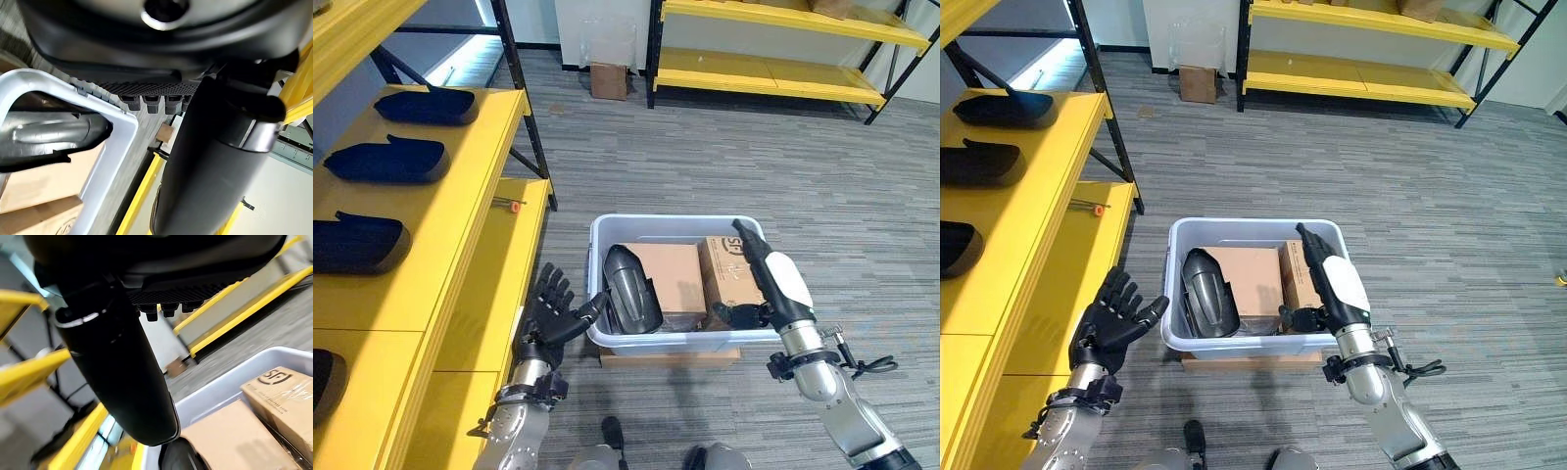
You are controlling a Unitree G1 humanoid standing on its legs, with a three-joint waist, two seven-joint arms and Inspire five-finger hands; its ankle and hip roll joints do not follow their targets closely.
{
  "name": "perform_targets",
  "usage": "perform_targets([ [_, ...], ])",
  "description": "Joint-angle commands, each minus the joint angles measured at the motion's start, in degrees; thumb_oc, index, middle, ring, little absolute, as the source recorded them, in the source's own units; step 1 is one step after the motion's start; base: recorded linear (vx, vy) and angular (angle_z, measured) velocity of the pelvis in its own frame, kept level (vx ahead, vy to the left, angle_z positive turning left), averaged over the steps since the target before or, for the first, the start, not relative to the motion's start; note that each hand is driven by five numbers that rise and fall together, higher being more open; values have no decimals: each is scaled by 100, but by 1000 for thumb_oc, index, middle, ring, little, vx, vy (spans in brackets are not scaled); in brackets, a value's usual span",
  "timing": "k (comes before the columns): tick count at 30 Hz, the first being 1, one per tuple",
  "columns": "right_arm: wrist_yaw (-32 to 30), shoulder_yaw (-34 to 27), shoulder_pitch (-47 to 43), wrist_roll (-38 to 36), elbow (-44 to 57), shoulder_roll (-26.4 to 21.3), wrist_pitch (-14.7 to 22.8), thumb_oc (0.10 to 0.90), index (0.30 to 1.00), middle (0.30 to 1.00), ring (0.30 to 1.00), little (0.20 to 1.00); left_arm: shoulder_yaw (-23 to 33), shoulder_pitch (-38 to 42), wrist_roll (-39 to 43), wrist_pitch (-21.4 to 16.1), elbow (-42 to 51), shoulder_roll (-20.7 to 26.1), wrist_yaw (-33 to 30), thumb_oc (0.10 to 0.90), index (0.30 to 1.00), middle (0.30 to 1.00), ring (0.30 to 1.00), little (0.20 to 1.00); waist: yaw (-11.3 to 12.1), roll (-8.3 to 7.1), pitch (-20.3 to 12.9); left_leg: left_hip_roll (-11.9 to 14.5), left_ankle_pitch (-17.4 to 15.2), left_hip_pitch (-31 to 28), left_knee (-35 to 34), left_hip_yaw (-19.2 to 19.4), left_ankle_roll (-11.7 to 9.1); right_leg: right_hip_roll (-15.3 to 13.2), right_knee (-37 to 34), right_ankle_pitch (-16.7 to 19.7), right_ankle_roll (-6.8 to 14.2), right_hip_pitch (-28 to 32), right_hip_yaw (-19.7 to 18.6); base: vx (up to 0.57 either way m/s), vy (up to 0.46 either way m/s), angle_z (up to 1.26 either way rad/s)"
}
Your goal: Move parts from the plastic box to the shelf.
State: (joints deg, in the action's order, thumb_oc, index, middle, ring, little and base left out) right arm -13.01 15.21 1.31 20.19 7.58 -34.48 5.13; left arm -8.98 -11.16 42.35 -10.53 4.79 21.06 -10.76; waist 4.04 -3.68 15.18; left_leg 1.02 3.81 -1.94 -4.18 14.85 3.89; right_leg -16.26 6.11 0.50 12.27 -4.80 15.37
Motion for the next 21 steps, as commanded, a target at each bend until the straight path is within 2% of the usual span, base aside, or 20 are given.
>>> perform_targets([
  [1,-140,-122,-649,70,172,22,296,900,1000,1000,1000,1000,-76,202,-288,-597,730,115,283,900,1000,1000,1000,1000,-80,-266,-259,261,-677,-552,-82,-710,-239,151,-520,1535,22,-358,-340,162,-218,49],
  [5,-35,-299,-257,50,394,-121,150,900,1000,1000,1000,1000,-11,-76,-283,-604,912,120,509,900,1000,1000,1000,1000,-29,-282,-424,372,-483,-401,-82,-1038,-420,378,-952,1234,-46,154,-275,179,-285,79],
  [10,247,-353,-158,31,457,-361,104,900,1000,1000,1000,1000,-4,-245,-262,-558,1046,6,694,900,1000,1000,1000,1000,56,-203,-692,592,-251,-334,-82,-963,-696,551,-1111,760,-335,710,-52,119,-114,35],
  [15,220,-292,-355,170,429,-729,200,900,1000,1000,1000,1000,-118,-129,-158,-636,1035,72,608,900,1000,1000,1000,1000,110,-118,-672,791,-53,-247,-82,-978,-792,672,-1051,522,-530,893,31,60,-67,-14],
  [21,187,-390,-643,536,481,-1154,525,900,1000,1000,1000,1000,-87,-80,-60,-537,949,186,682,900,1000,1000,1000,1000,163,-81,-625,855,54,-247,-82,-1124,-812,711,-920,366,-606,1017,14,71,-41,11],
])
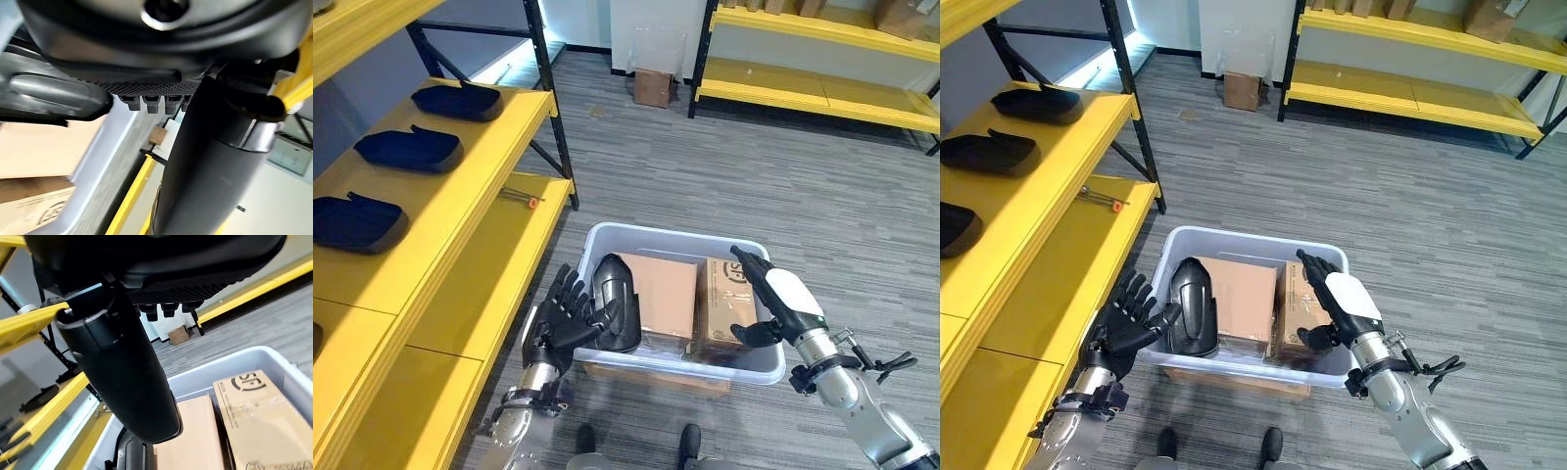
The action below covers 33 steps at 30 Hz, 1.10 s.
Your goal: Move parts from the plastic box to the shelf.
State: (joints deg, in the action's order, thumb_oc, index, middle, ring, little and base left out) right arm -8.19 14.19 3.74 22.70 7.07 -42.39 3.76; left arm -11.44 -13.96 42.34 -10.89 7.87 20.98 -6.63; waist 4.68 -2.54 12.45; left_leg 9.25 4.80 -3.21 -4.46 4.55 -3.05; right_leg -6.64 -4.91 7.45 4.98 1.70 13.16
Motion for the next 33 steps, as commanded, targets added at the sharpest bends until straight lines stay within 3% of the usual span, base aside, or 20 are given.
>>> perform_targets([
  [1,-327,-285,-983,372,551,-446,736,900,1000,1000,1000,1000,148,204,-47,-515,622,213,257,900,1000,1000,1000,1000,124,-193,-349,32,-37,-130,-54,-125,-117,-250,198,-342,115,390,239,103,-28,15],
  [5,-632,-259,-1371,982,563,-699,818,900,1000,1000,1000,1000,160,173,30,-665,618,261,296,900,1000,1000,1000,1000,226,-180,-353,18,-34,-171,-54,-222,-118,-252,236,-402,103,484,250,122,-14,10],
  [10,-614,-196,-2230,1207,673,-1084,969,900,1000,1000,1000,1000,234,105,16,-444,549,413,103,900,1000,1000,1000,1000,400,-205,-289,44,8,-81,-54,-372,-143,-238,451,-565,70,438,315,114,-45,10],
  [15,-909,207,-3037,1705,531,-1415,1045,900,1000,1000,1000,1000,308,-194,197,-361,412,371,380,900,1000,1000,1000,1000,623,-224,-197,144,102,70,3,-572,-201,-148,689,-775,-47,381,352,137,-54,20],
  [20,-997,549,-3723,2004,201,-1620,1260,900,1000,1000,1000,1000,199,38,281,-758,238,512,888,900,1000,1000,1000,1000,752,-164,255,242,203,691,210,-747,-241,-92,1106,-919,-157,-214,377,-163,-98,15],
  [23,-1020,1059,-4190,2287,-131,-1804,1430,900,1000,1000,1000,1000,226,214,387,-879,274,608,1063,900,1000,1000,1000,1000,866,-177,593,316,269,965,283,-865,-244,-14,1361,-984,-219,-520,406,-170,-196,11],
  [31,-1072,1582,-4886,1892,-733,-1742,1070,900,1000,1000,1000,1000,323,255,259,-799,321,763,995,900,1000,1000,1000,1000,1041,-228,972,439,404,1313,375,-1044,-312,214,1577,-1148,-364,-718,457,5,-189,8],
  [33,-1256,1658,-5008,2277,-1094,-1650,1140,900,1000,1000,1000,1000,503,293,194,-808,299,866,1108,900,1000,1000,1000,1000,1091,-195,1154,496,468,1595,461,-1097,-333,292,1774,-1209,-419,-987,481,-98,-249,7],
])
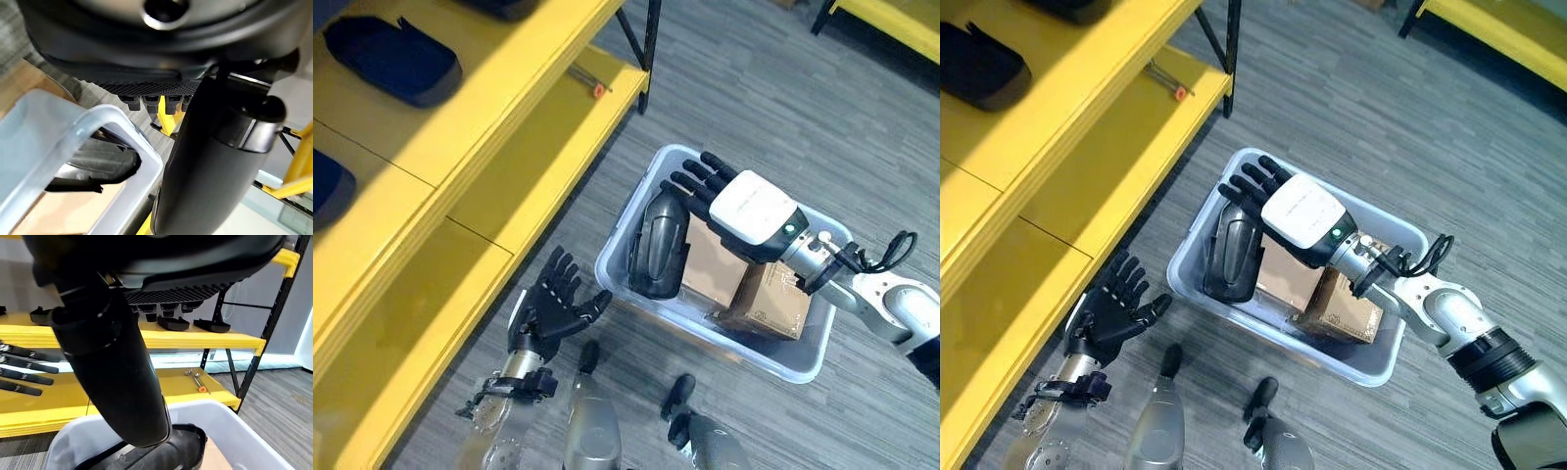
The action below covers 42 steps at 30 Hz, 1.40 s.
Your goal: Move parts from the plastic box to the shelf.
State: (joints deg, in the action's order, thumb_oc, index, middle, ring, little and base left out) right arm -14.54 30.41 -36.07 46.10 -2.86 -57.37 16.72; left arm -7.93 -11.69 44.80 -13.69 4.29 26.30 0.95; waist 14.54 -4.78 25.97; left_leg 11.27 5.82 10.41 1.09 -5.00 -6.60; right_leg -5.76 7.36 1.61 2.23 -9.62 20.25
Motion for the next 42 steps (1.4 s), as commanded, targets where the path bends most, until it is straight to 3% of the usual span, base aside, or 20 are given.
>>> perform_targets([
  [1,-622,64,-1053,-63,-135,-157,-185,900,1000,1000,1000,1000,161,71,-43,-524,653,353,398,900,1000,1000,1000,1000,112,44,-173,299,375,272,-78,-148,19,208,581,-634,-149,109,-223,-58,-102,2],
  [5,-604,144,-1136,-235,-362,-66,-691,900,1000,1000,1000,1000,217,149,37,-738,637,463,392,900,1000,1000,1000,1000,122,101,-4,323,404,528,81,-182,25,227,809,-683,-180,-117,-229,-49,-133,-1],
  [8,-818,3,-1196,-78,-463,126,-885,900,1000,1000,1000,1000,444,221,-21,-590,849,678,623,900,1000,1000,1000,1000,193,39,136,315,397,773,248,-238,33,266,986,-736,-208,-277,-173,-30,-220,10],
  [13,-731,270,-1678,130,-649,204,-965,900,1000,1000,1000,1000,393,345,-41,-542,818,703,508,900,1000,1000,1000,1000,221,150,328,317,425,995,379,-258,46,254,1235,-797,-233,-501,-146,-43,-65,-1],
  [20,-1148,386,-1948,320,-914,367,-1058,900,1000,1000,1000,1000,353,401,70,-457,851,762,495,900,1000,1000,1000,1000,205,193,382,324,428,1546,649,-216,81,274,1532,-855,-281,-1008,-123,-16,-36,0],
  [23,-1036,378,-1867,439,-880,419,-1052,900,1000,1000,1000,1000,420,367,272,-187,836,741,37,900,1000,1000,1000,1000,206,159,382,303,400,1823,790,-253,79,266,1733,-933,-278,-1244,-104,4,-70,5],
  [25,-1110,540,-1965,511,-910,497,-1182,900,1000,1000,1000,1000,462,410,229,-134,711,674,113,900,1000,1000,1000,1000,192,99,382,329,393,1993,866,-253,74,300,1789,-920,-273,-1427,-107,-40,-74,7],
  [33,-1357,722,-2057,591,-947,517,-1120,900,1000,1000,1000,1000,399,441,80,-125,635,607,-1,900,1000,1000,1000,1000,109,-50,382,444,440,2671,1106,-306,91,323,2156,-908,-286,-2128,-110,-43,-57,2],
  [42,-1517,1039,-2357,852,-1320,445,-1167,900,1000,1000,1000,1000,264,579,64,-227,516,538,-78,900,1000,1000,1000,1000,2,-38,382,547,628,2950,965,-319,46,311,2271,-875,-278,-2578,-167,-41,-9,0],
])
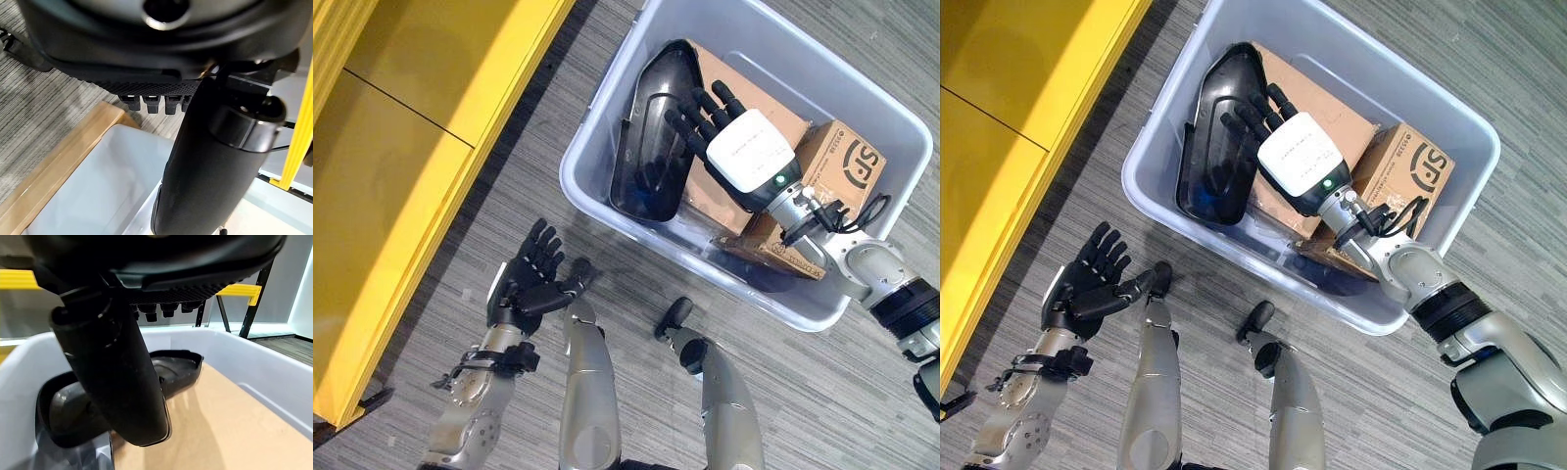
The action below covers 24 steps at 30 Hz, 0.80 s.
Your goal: Move parts from the plastic box to the shelf.
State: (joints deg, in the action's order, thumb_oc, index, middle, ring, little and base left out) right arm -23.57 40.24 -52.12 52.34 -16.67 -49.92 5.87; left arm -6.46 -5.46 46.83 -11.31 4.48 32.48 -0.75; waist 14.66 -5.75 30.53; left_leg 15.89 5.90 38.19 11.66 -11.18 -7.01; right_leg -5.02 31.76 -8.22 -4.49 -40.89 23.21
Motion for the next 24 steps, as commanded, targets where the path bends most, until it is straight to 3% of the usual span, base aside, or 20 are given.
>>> perform_targets([
  [1,-625,82,-771,297,17,-322,-77,900,1000,1000,1000,1000,108,-48,-157,-493,505,-80,89,900,1000,1000,1000,1000,-7,58,-74,91,626,190,-92,298,87,226,-138,103,394,516,-458,0,0,0],
  [3,-671,153,-861,454,-129,-367,-79,900,1000,1000,1000,1000,109,-34,-156,-509,500,-93,-16,900,1000,1000,1000,1000,-4,67,-74,108,625,240,-50,305,83,193,-32,67,389,446,-441,29,-16,0],
  [4,-679,196,-824,478,-151,-350,-100,900,1000,1000,1000,1000,90,-92,-150,-514,483,-99,-25,900,1000,1000,1000,1000,-29,56,-74,81,476,102,-23,312,50,159,45,-76,441,547,-498,-4,-28,3],
  [5,-825,240,-962,590,-299,-363,-85,900,1000,1000,1000,1000,122,-6,-148,-510,467,-76,2,900,1000,1000,1000,1000,2,65,-74,106,611,300,-4,306,86,170,53,43,384,364,-433,60,-37,5],
  [6,-844,272,-918,612,-314,-342,-74,900,1000,1000,1000,1000,106,-66,-146,-512,454,-81,9,900,1000,1000,1000,1000,-24,56,-74,81,465,159,19,311,51,141,112,-94,438,478,-485,10,-35,4],
  [15,-1160,442,-1108,1335,-789,-314,-188,900,1000,1000,1000,1000,78,-5,-166,-391,420,-70,166,900,1000,1000,1000,1000,-11,110,-74,138,456,376,166,417,43,-30,413,-173,440,222,-370,23,-28,4],
  [24,-1540,596,-1396,1966,-1088,-267,-1005,900,1000,1000,1000,1000,-11,7,-90,-483,388,-78,311,900,1000,1000,1000,1000,31,142,-74,87,502,643,211,325,68,-132,738,-233,426,-132,-344,12,5,9],
])
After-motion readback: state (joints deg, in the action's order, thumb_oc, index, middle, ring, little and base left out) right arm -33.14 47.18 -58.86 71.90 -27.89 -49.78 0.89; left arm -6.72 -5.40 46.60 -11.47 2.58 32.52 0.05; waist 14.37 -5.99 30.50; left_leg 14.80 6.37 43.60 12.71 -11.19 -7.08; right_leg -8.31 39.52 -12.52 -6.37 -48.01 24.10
